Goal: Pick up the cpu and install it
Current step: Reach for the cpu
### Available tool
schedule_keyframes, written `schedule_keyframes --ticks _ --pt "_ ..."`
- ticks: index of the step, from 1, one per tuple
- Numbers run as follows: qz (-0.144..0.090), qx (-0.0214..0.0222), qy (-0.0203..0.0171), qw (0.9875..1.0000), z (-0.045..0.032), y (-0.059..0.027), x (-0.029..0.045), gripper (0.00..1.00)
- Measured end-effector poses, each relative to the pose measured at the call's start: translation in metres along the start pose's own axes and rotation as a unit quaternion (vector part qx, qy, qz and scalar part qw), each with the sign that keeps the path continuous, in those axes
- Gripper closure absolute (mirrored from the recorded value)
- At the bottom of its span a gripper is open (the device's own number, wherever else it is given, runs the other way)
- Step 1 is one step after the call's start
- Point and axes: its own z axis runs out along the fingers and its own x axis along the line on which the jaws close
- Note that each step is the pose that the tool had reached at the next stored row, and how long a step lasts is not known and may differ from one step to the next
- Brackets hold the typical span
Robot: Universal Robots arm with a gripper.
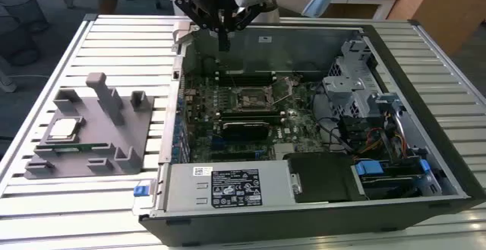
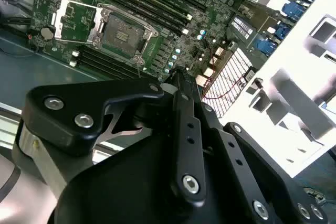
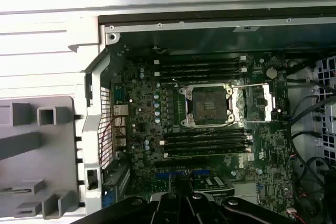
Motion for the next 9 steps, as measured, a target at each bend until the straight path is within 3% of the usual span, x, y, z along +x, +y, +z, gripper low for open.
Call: schedule_keyframes --ticks 9 --pt "0.0 0.0 0.0 1.0 -0.0001 -0.0002 0.0024 0.89"
